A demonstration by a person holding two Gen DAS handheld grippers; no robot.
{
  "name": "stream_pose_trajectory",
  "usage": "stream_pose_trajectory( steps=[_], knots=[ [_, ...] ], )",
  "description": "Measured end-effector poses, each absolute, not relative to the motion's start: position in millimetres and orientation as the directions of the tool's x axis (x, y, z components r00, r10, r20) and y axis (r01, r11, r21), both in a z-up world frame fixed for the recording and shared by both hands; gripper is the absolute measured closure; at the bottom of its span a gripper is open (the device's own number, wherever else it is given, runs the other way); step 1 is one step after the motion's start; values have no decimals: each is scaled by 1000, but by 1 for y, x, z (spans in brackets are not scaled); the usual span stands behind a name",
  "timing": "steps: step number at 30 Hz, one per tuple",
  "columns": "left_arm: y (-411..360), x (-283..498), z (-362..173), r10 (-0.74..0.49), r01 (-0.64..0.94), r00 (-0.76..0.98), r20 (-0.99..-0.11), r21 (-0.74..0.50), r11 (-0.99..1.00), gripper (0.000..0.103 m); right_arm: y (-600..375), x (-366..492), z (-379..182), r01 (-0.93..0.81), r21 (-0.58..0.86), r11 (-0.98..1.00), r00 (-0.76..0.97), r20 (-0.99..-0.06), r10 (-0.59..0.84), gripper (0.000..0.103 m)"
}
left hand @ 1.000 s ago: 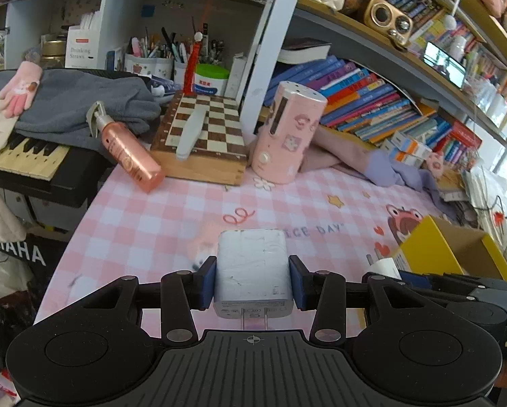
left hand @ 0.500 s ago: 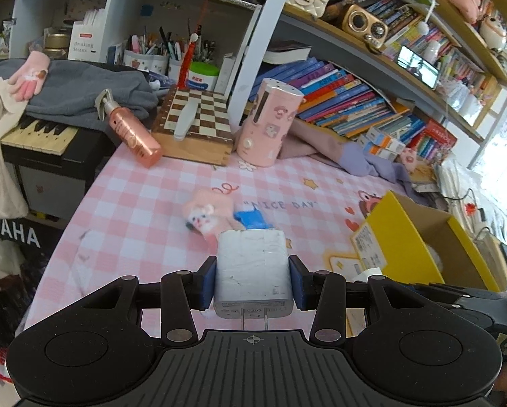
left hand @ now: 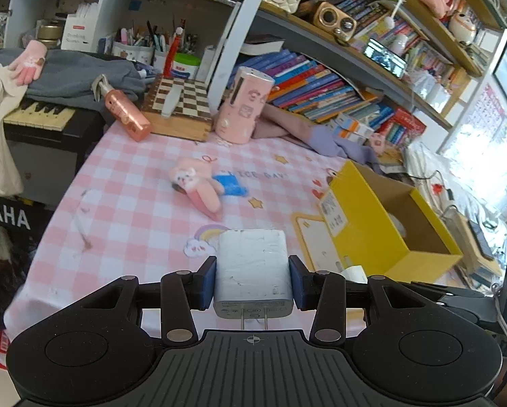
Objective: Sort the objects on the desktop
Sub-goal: 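Carry the adapter with the right tool while the left tool carries the charger to the yellow box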
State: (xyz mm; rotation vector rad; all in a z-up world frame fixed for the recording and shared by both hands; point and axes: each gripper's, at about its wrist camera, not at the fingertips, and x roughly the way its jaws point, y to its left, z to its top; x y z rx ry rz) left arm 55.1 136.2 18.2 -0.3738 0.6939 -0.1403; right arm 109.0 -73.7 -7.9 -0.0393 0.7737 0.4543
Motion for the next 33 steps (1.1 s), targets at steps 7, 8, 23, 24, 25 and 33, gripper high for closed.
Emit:
stream_pose_trajectory(
  steps=[7,8,23,24,25,33],
  knots=[
    [129,33,15,-320,57,737,-595,-417,907,61,-86,69,-9,-373,131,918,632,-689,355,80],
    [128,31,15,-330,65,733,-595,-421,905,61,-88,64,-10,-365,133,922,632,-691,350,80],
    [83,28,5,-490,222,627,-606,-464,858,61,-129,18,-14,-232,122,965,641,-727,246,80],
    [79,29,5,-501,236,618,-605,-465,853,61,-132,16,-14,-220,120,968,642,-729,237,80],
    [74,29,4,-511,248,611,-605,-466,849,61,-136,13,-14,-205,119,971,644,-731,226,80],
    [38,34,3,-572,347,545,-613,-455,820,61,-169,-1,-17,-91,123,988,652,-742,153,80]
  ],
)
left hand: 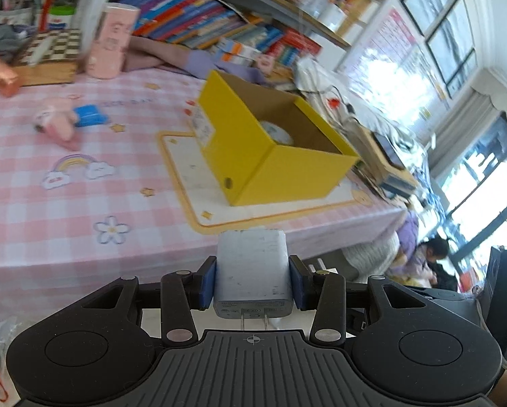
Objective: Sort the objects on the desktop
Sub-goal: 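Carry the adapter with the right tool while the left tool carries the charger to the yellow box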
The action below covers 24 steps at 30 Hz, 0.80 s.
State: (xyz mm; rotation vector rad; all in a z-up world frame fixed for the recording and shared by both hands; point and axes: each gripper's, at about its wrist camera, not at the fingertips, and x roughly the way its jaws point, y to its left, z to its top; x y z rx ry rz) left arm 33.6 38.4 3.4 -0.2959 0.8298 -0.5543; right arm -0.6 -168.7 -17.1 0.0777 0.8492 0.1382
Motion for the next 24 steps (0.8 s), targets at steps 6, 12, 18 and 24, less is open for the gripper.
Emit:
stream_pose_trajectory(
  steps=[6,12,18,24],
  knots=[
    [10,40,5,-594,401,512,-621,-439,804,61,-187,-1,-18,-57,121,991,655,-745,128,80],
    [-13,48,4,-598,422,489,-635,-428,799,61,-211,3,-18,-21,138,990,654,-747,118,80],
    [-38,57,3,-594,435,477,-648,-414,800,61,-232,12,-19,-8,147,989,647,-753,118,80],
    [-60,66,1,-586,433,470,-660,-407,804,61,-254,23,-21,-15,153,988,640,-758,126,80]
  ],
)
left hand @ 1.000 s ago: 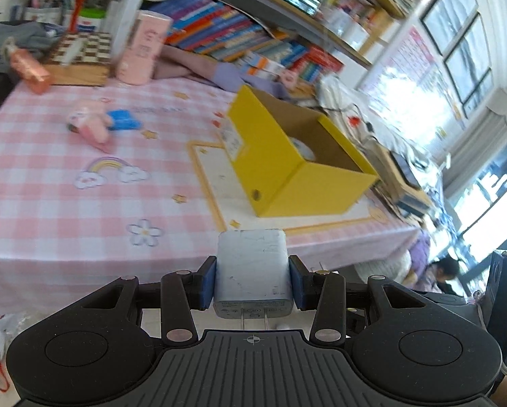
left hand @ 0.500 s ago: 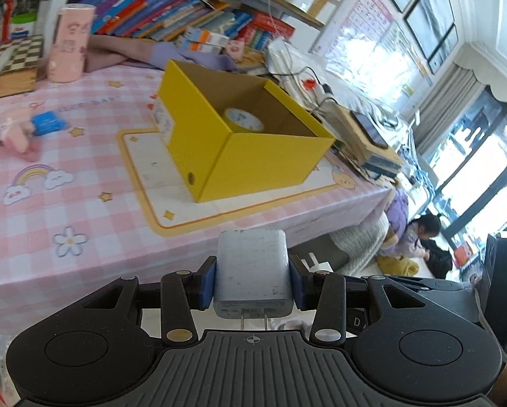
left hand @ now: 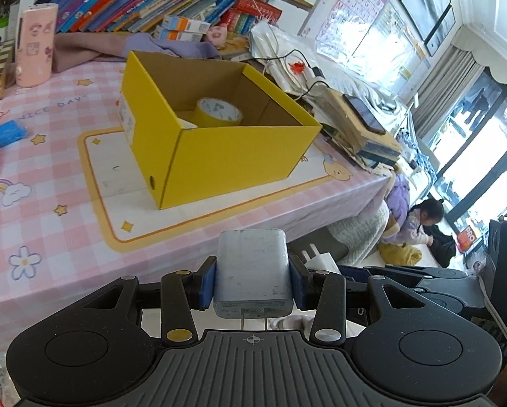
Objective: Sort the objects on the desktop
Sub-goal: 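Carry the adapter with the right tool while the left tool carries the charger to the yellow box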
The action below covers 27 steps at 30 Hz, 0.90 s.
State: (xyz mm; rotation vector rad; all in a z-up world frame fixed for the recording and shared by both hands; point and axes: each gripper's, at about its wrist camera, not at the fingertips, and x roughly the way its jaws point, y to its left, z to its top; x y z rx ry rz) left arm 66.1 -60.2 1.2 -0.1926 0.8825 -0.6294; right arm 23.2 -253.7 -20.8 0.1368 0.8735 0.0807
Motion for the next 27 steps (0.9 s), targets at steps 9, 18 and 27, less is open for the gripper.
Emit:
stream_pose_trajectory(
  steps=[9,18,27],
  knots=[
    [-96,76,-2,-570,422,470,-674,-396,816,61,-290,41,-24,-31,162,986,624,-768,146,80],
    [-128,87,3,-537,398,509,-673,-370,840,61,-329,67,-23,-72,181,981,622,-761,186,80],
    [-141,99,24,-530,328,592,-607,-419,847,61,-350,92,-8,-171,182,968,654,-714,250,80]
  ],
)
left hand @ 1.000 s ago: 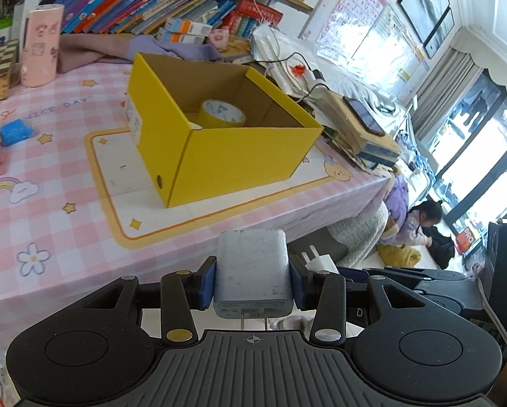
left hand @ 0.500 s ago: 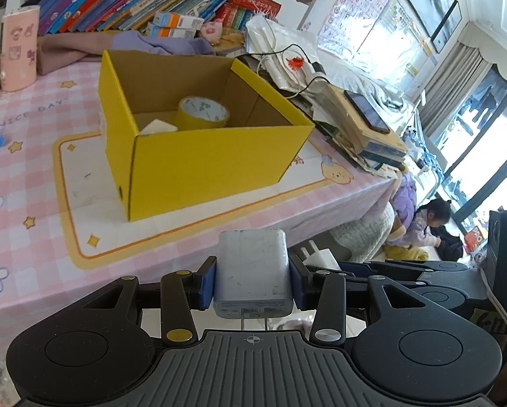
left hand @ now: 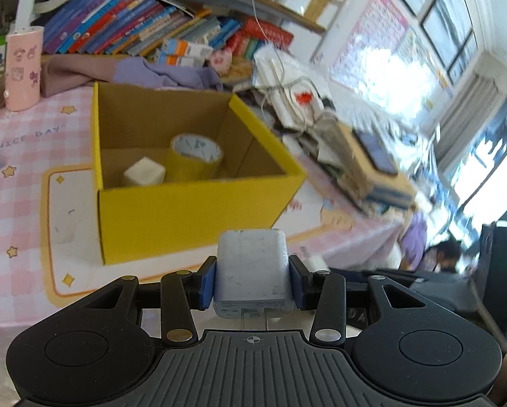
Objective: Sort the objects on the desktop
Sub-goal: 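Carry the adapter with the right tool while the left tool carries the charger to the yellow box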
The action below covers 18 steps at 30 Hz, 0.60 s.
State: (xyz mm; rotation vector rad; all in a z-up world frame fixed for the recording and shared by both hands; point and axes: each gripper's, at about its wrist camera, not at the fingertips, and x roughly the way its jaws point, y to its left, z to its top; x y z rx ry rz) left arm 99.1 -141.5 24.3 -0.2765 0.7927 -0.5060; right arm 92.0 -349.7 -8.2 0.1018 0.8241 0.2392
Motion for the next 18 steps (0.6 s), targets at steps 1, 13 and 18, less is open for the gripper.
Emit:
stream_pose_trajectory(
  steps=[1,13,18],
  knots=[
    [-142,101,27,-528,319,602,-599,-426,847,61,-350,96,-5,-189,184,965,659,-705,264,80],
    [-149,148,67,-444,276,742,-502,-375,885,61,-349,154,39,-350,175,920,727,-569,385,80],
    [-154,175,70,-379,248,777,-503,-309,918,61,-342,187,41,-380,178,908,725,-552,412,80]
  ],
)
